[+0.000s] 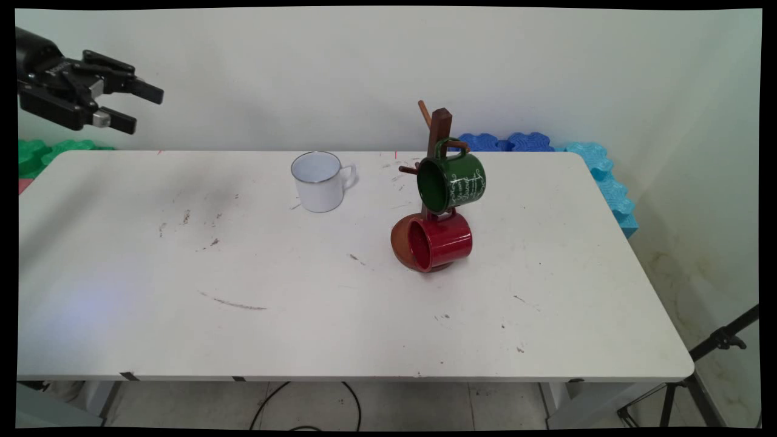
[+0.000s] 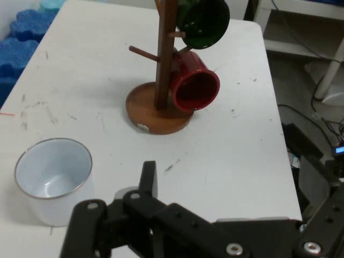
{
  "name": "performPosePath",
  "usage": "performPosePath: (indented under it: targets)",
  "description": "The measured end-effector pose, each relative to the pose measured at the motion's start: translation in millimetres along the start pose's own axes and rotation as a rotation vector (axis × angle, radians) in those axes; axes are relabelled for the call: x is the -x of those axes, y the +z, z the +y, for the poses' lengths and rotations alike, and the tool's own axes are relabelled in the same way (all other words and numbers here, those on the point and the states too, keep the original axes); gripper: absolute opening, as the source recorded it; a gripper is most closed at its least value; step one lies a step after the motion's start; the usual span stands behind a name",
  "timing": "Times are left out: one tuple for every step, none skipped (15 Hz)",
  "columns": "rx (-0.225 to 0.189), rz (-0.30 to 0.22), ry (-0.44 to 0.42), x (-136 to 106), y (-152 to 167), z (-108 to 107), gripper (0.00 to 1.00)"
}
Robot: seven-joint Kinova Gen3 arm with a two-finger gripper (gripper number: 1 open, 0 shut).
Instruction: Pick up the green mug from the rack
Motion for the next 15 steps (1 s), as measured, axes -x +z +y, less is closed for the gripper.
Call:
performPosePath:
  targets:
    - [-0.003,-0.002,-0.002,-0.6,2.2,0.6,1.00]
    - [-0.007,-0.005,-0.005,-1.3,4.7,1.3,1.00]
    - [-0.011,-0.007,-0.009,-2.1,7.0,1.9,1.00]
    - [-0.016,-0.009,-0.015,-3.3,10.4,2.5,1.00]
    - [-0.021,-0.011,-0.021,-4.6,13.7,3.0,1.00]
    - [-0.026,-0.012,-0.026,-6.2,17.1,3.6,1.00]
    - [-0.034,-0.013,-0.036,-9.2,23.3,4.2,1.00]
    - [-0.041,-0.013,-0.045,-12.4,29.7,4.5,1.00]
    - [-0.048,-0.015,-0.053,-16.0,37.1,5.1,1.00]
    - [-0.054,-0.017,-0.063,-21.8,48.8,6.5,1.00]
    - [-0.057,-0.019,-0.070,-26.5,58.3,7.8,1.00]
    - [-0.059,-0.021,-0.075,-29.8,65.0,8.5,1.00]
    - [-0.060,-0.024,-0.079,-34.8,75.4,9.5,1.00]
    - [-0.059,-0.028,-0.081,-38.1,82.8,10.2,1.00]
    - [-0.059,-0.031,-0.086,-43.6,94.2,11.0,1.00]
